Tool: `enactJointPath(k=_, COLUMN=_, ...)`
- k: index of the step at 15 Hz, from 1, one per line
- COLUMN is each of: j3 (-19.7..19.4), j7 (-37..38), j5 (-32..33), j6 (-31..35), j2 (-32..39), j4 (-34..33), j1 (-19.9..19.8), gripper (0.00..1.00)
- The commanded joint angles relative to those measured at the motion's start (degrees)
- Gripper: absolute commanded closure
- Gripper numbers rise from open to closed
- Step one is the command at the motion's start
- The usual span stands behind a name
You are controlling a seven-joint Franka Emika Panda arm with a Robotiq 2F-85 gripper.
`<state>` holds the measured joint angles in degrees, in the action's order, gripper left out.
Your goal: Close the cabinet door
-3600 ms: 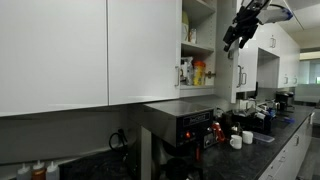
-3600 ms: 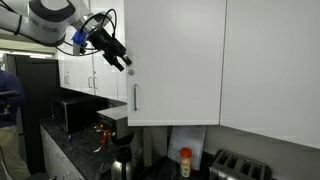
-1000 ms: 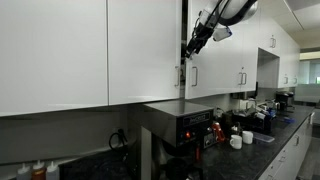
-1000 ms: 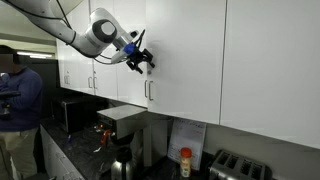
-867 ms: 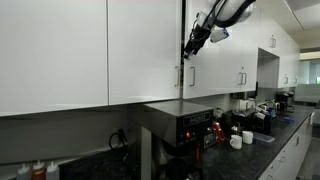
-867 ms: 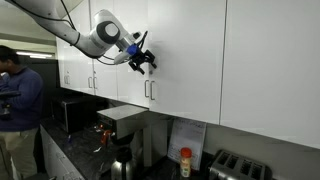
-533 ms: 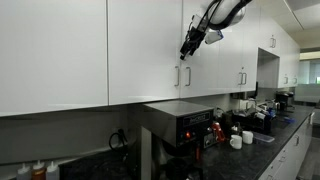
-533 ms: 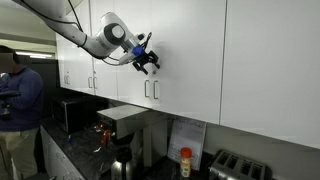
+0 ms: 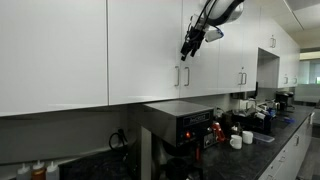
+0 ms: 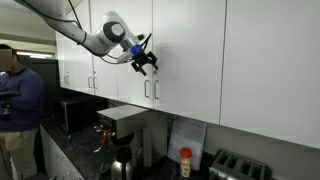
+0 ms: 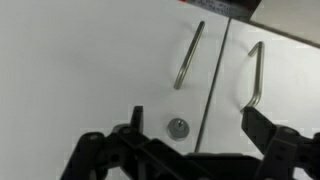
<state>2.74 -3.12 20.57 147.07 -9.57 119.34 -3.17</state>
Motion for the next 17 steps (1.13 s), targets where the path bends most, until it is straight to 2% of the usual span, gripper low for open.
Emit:
enactJointPath(k=1, j3=-0.3, j7=-4.0, j5=-7.5, j6=-15.7, j2=-8.5, j4=3.3, j1=2.9, gripper=0.00)
enactJointPath(k=4, j3=-0.2, j7=-4.0, j5=-13.3, j6=-31.4, j2=-16.2, j4=4.7, j1=4.9, gripper=0.00)
enactJointPath(k=6, j3=0.0, j7=-2.4, j5=-14.4, j6=-41.3, j2=-21.2, j4=5.1, j1=5.8, gripper=0.00)
enactJointPath(k=10, j3=-0.3, j7=-0.5, j5=-16.5, j6=-54.4, j2=-29.8, j4=7.0, j1=6.8, gripper=0.00)
enactJointPath(k=11, j3=-0.9, j7=0.1, j5=-17.7, j6=-56.4, j2=-31.6, j4=8.1, j1=6.8, gripper=0.00)
enactJointPath(k=12, j3=-0.1, j7=-0.6, j5=-15.7, j6=-54.2, j2=-28.3, j4=5.1, j1=6.7, gripper=0.00)
enactJointPath(k=17, j3=0.0, j7=-0.5, j5=-15.9, j6=-54.8, j2=-29.5, j4=5.6, j1=6.7, gripper=0.00)
